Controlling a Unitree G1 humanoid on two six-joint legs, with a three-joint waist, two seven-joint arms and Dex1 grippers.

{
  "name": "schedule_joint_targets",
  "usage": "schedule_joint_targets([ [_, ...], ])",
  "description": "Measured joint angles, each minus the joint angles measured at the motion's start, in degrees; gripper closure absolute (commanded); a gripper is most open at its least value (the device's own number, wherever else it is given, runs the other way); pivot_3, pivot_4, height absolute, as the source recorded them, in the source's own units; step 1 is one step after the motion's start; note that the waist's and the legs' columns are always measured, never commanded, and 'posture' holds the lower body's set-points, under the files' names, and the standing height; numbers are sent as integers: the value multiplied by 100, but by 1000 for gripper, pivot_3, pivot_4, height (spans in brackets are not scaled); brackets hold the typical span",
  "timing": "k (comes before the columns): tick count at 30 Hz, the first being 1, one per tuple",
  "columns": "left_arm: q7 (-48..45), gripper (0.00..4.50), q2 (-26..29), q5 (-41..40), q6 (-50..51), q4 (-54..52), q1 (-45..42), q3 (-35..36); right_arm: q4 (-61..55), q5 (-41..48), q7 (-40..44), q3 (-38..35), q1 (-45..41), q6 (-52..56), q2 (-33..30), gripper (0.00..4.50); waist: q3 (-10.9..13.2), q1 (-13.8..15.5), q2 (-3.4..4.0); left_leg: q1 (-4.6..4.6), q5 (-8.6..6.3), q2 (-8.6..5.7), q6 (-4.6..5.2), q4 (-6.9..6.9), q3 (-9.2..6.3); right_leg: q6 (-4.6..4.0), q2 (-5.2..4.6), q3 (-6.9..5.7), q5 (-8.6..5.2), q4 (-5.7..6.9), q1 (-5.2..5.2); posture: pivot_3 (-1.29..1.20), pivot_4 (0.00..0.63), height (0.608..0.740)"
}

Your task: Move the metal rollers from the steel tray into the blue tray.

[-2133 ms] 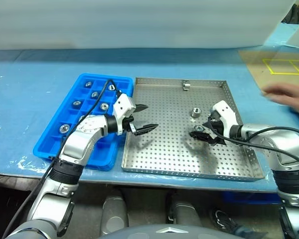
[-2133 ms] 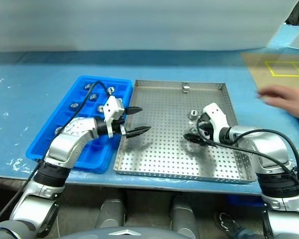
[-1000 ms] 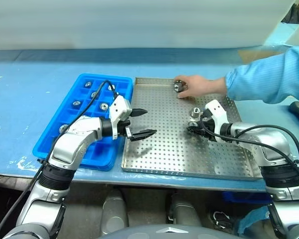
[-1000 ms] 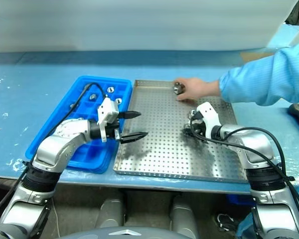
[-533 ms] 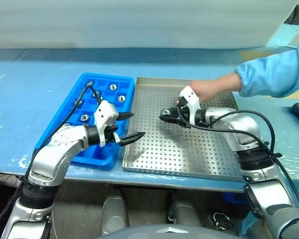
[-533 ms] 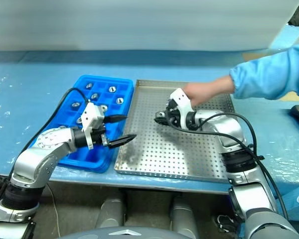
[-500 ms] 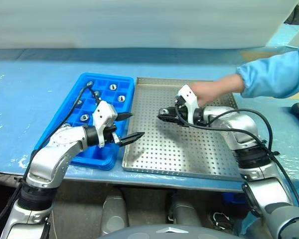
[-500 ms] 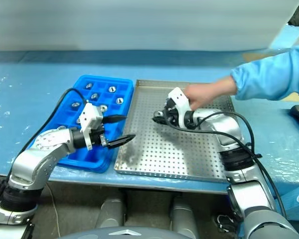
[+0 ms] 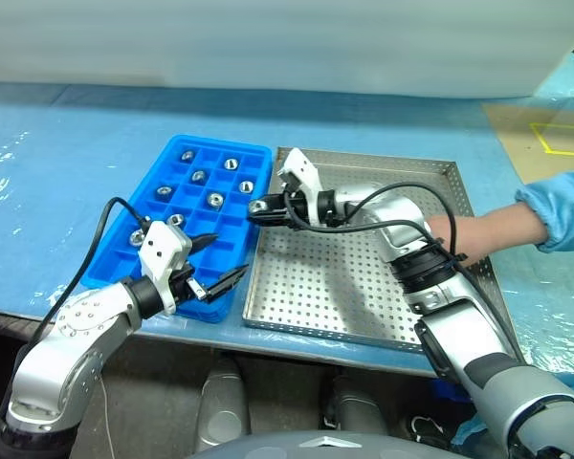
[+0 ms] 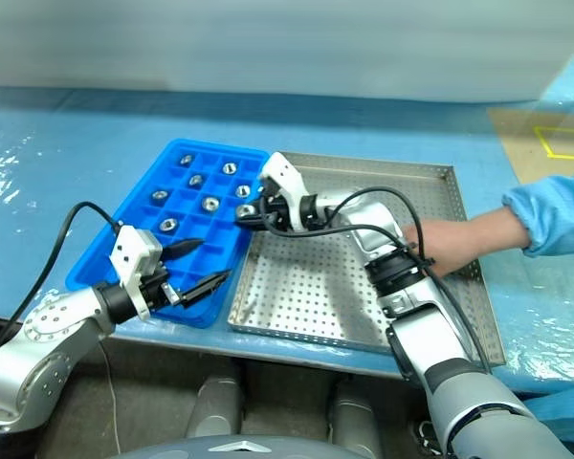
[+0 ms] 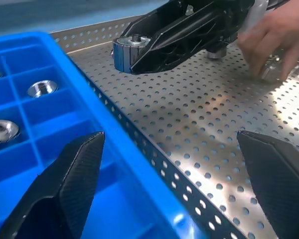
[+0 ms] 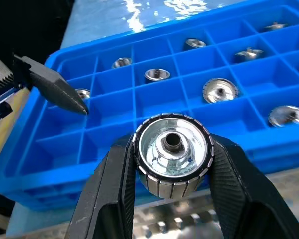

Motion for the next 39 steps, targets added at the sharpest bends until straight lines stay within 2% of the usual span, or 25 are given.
schedule_joint_targets([
  [8,466,0,-71,-87,-5,-574,782,260,497,-259,427,236,-366,-462,512,2879,0,313,0,-7,-1,4,0,-3,-10,25,0,6,-16,0,-4,539,150,740],
  [18,890,0,-158,-154,-13,-1053,1421,305,1070,-721,505,495,-508,-784,1069,2879,1,695,2,-8,-1,4,-2,-30,-15,39,1,18,-28,-5,-10,599,150,740],
  [29,1020,0,-145,-119,-30,-1052,1473,305,1612,-1258,276,542,-592,-939,1209,2879,2,1011,3,-2,1,3,-5,-39,-15,41,4,24,-29,-5,-12,594,150,740],
  [39,1017,0,-75,-129,-24,-1050,1284,301,1951,-1701,33,591,-593,-1128,1331,2879,2,1065,3,3,3,3,-9,-46,-15,40,6,26,-28,-2,-12,585,150,740],
])
